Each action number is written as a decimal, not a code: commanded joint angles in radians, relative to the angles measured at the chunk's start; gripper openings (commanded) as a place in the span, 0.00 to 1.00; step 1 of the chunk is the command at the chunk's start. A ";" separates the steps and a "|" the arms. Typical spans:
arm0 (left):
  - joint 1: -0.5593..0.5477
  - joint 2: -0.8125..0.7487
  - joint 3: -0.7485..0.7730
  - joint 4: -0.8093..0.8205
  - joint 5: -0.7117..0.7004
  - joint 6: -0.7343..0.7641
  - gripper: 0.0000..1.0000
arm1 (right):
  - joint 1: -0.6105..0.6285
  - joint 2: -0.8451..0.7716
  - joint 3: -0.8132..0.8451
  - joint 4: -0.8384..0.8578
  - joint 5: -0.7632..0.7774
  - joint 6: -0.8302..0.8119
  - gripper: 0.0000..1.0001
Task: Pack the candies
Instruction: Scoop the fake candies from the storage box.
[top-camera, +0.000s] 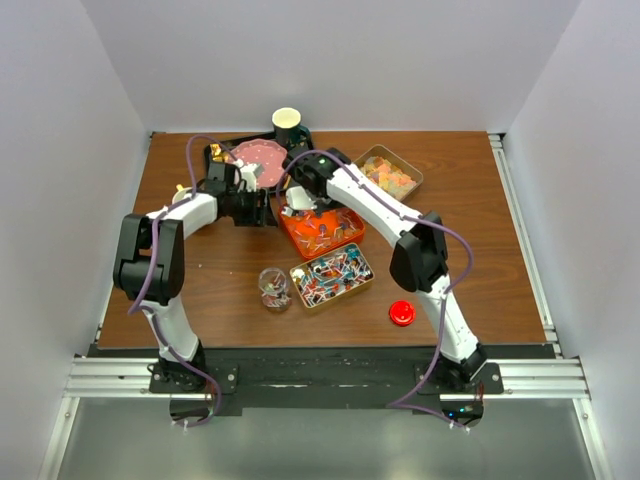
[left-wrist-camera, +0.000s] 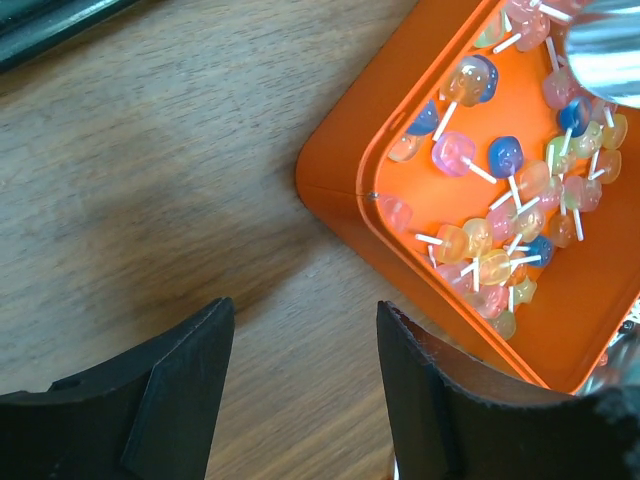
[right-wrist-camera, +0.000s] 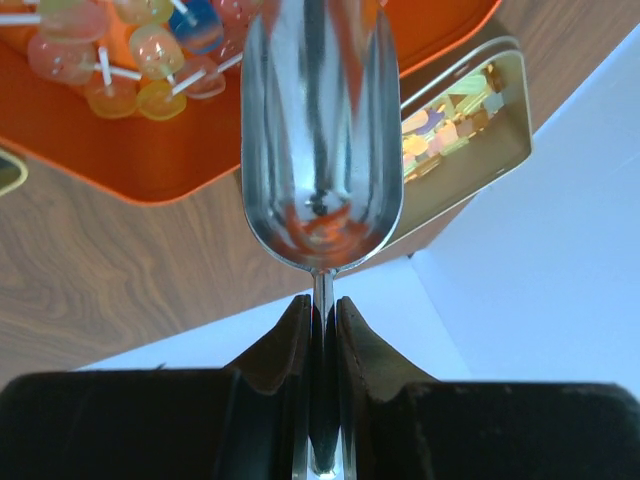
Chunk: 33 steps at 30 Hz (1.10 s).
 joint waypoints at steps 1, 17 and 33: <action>0.011 -0.025 -0.020 0.047 0.022 -0.036 0.63 | 0.004 0.035 0.053 -0.025 0.146 0.011 0.00; 0.020 0.046 -0.015 0.057 0.094 -0.030 0.63 | 0.047 0.087 0.132 0.028 0.016 0.044 0.00; 0.039 0.081 -0.012 0.070 0.172 -0.030 0.63 | -0.093 0.064 0.148 -0.183 -0.094 0.148 0.00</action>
